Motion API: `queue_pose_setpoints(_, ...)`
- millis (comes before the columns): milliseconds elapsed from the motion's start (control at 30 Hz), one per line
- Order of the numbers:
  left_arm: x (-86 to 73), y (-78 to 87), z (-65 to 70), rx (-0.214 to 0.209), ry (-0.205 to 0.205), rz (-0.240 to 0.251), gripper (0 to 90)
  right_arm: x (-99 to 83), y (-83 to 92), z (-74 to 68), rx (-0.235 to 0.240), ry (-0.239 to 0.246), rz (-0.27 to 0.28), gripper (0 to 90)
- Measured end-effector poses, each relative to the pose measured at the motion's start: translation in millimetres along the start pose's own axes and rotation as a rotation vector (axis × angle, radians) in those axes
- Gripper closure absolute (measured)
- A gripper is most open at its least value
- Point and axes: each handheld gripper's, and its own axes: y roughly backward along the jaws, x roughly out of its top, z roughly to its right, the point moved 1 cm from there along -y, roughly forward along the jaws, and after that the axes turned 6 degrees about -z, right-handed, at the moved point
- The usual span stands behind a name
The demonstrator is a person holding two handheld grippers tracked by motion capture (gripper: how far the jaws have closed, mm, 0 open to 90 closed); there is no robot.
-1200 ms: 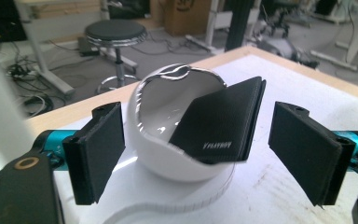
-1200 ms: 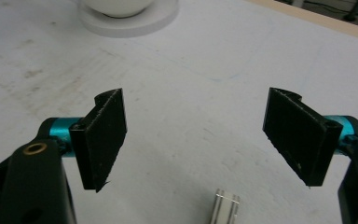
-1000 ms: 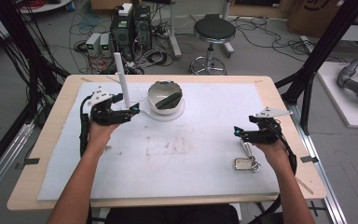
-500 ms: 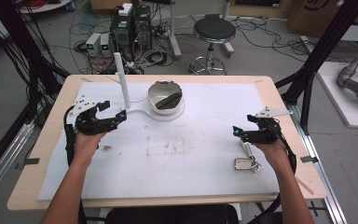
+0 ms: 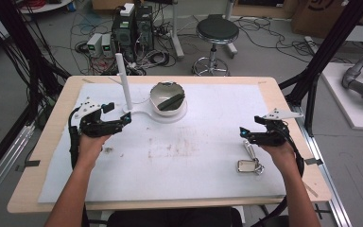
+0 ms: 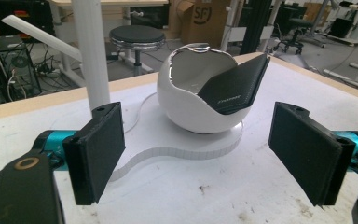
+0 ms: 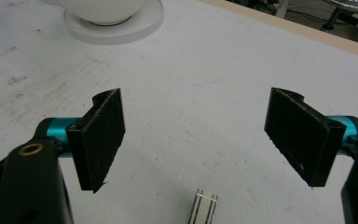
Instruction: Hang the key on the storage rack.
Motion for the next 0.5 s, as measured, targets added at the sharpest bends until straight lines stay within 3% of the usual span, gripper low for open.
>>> queue_pose_setpoints(267, -3.3, -2.2, 3.4, -0.015, -0.017, 0.004, 18.5, -13.3, 5.8, 5.9, -0.031, -0.052, -0.014, 20.7)
queue_pose_setpoints(500, -9.0, -6.2, 12.5, -0.022, -0.042, 0.002, 18.6, -35.1, 3.8, 11.3, -0.093, -0.06, -0.108, 26.4)
